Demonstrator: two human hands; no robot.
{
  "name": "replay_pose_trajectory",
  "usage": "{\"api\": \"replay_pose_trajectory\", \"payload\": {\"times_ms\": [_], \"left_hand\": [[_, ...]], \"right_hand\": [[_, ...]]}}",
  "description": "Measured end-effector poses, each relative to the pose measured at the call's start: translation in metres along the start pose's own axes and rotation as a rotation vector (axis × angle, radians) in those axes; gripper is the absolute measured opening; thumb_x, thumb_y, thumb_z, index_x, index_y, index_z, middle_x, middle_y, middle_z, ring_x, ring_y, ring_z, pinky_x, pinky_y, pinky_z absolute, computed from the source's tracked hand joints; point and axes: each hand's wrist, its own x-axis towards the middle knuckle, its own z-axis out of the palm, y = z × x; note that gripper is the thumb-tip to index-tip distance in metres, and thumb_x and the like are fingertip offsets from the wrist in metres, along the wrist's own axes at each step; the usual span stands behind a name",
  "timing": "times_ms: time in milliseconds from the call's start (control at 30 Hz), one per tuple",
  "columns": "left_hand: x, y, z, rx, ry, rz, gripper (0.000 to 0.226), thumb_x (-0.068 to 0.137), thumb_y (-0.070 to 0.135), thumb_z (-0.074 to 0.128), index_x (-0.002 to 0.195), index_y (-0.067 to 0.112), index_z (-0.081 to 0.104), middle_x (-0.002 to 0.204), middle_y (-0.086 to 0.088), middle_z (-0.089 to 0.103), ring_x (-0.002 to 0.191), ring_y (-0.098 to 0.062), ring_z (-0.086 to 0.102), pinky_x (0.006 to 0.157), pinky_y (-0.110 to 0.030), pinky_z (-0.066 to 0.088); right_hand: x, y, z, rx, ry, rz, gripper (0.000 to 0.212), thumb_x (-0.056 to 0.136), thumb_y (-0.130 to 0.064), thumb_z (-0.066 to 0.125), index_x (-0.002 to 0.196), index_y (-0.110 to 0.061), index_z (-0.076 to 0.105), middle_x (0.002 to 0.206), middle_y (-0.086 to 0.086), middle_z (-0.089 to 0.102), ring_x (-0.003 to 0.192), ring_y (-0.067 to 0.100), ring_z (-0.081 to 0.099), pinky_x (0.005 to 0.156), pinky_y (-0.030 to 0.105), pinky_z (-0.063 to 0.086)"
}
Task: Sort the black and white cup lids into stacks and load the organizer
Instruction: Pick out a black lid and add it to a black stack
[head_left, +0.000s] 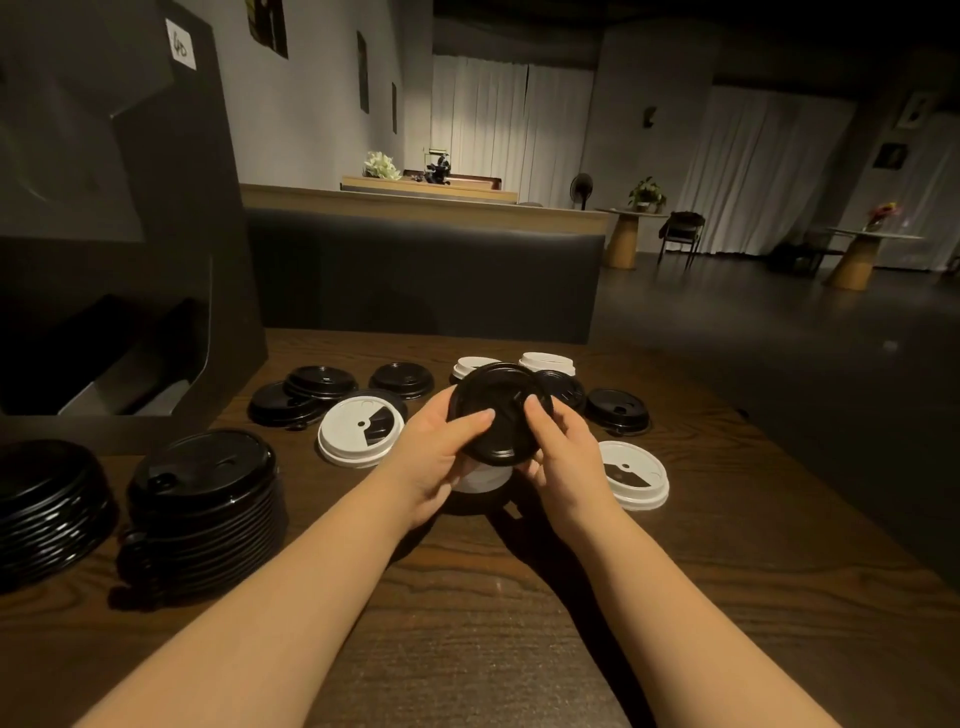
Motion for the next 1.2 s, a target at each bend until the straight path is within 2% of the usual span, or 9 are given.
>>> {"api": "replay_pose_trajectory", "payload": {"times_ms": [167,300,367,500,700,867,1033,1133,1200], "left_hand": [[0.000,0.001,-0.005,0.290,0.056,0.078,0.051,0.077,0.036,0.072,0.125,0.026,0.059,0.122,-0.001,0.066,0.119,-0.021,0.058,0.103,-0.048,0.045],[-0.002,0.006,0.004,0.476,0.170,0.091,0.057,0.083,0.028,0.072,0.136,0.023,0.050,0.135,0.003,0.055,0.126,-0.015,0.050,0.105,-0.041,0.044],[-0.001,0.011,0.005,0.537,0.197,0.087,0.047,0.085,0.030,0.070,0.129,0.020,0.056,0.125,0.001,0.062,0.118,-0.016,0.056,0.101,-0.041,0.048],[-0.005,0.032,0.006,0.402,0.270,0.034,0.052,0.076,0.042,0.069,0.121,0.017,0.059,0.113,-0.004,0.067,0.109,-0.022,0.063,0.092,-0.044,0.053],[-0.023,0.071,-0.008,0.456,0.274,-0.021,0.026,0.091,0.027,0.061,0.110,0.009,0.062,0.104,-0.010,0.067,0.092,-0.018,0.065,0.063,-0.021,0.051],[-0.048,0.106,-0.041,0.501,0.346,-0.003,0.048,0.086,0.037,0.067,0.128,0.016,0.058,0.123,-0.001,0.060,0.111,-0.020,0.059,0.092,-0.036,0.053],[-0.067,0.120,-0.084,0.482,0.477,0.059,0.030,0.089,0.028,0.066,0.117,0.016,0.067,0.112,-0.007,0.068,0.103,-0.023,0.065,0.088,-0.037,0.056],[-0.076,0.134,-0.103,0.380,0.593,0.114,0.038,0.086,0.034,0.064,0.120,0.017,0.062,0.116,-0.008,0.065,0.108,-0.027,0.062,0.094,-0.047,0.052],[-0.084,0.145,-0.115,0.379,0.633,0.129,0.037,0.086,0.033,0.065,0.120,0.017,0.061,0.116,-0.006,0.064,0.109,-0.025,0.060,0.095,-0.046,0.051]], "right_hand": [[-0.002,0.005,-0.001,-0.182,0.028,-0.085,0.013,0.095,-0.022,0.054,0.098,-0.025,0.066,0.098,0.000,0.071,0.095,0.014,0.068,0.084,0.037,0.056],[-0.005,0.001,-0.006,-0.250,0.004,-0.164,0.015,0.095,-0.017,0.054,0.099,-0.031,0.058,0.087,-0.022,0.060,0.075,-0.017,0.060,0.060,0.004,0.047],[-0.007,-0.002,-0.003,-0.212,0.001,-0.110,0.022,0.094,-0.021,0.055,0.115,-0.027,0.059,0.100,-0.017,0.063,0.092,-0.007,0.062,0.070,0.009,0.051],[-0.004,-0.009,0.007,0.091,-0.058,0.196,0.038,0.095,-0.030,0.053,0.132,-0.025,0.043,0.114,0.007,0.065,0.115,0.035,0.059,0.102,0.052,0.043],[0.001,-0.025,0.041,-0.005,-0.192,0.082,0.028,0.095,-0.022,0.053,0.122,-0.016,0.058,0.115,0.009,0.067,0.106,0.024,0.064,0.087,0.040,0.054],[-0.001,-0.042,0.082,-0.202,-0.535,0.108,0.035,0.095,-0.011,0.052,0.129,-0.022,0.052,0.116,0.001,0.064,0.101,0.018,0.066,0.085,0.037,0.054],[0.000,-0.039,0.127,-0.181,-0.441,0.171,0.058,0.089,-0.025,0.063,0.140,-0.014,0.038,0.122,0.010,0.057,0.107,0.029,0.063,0.089,0.044,0.054],[-0.005,-0.041,0.159,-0.029,-0.490,0.179,0.054,0.090,-0.013,0.061,0.140,-0.016,0.038,0.116,0.010,0.058,0.092,0.025,0.068,0.070,0.033,0.059],[-0.007,-0.039,0.184,-0.097,-0.493,0.070,0.050,0.091,-0.003,0.056,0.136,-0.022,0.044,0.127,0.010,0.053,0.106,0.028,0.062,0.069,0.031,0.059]]}}
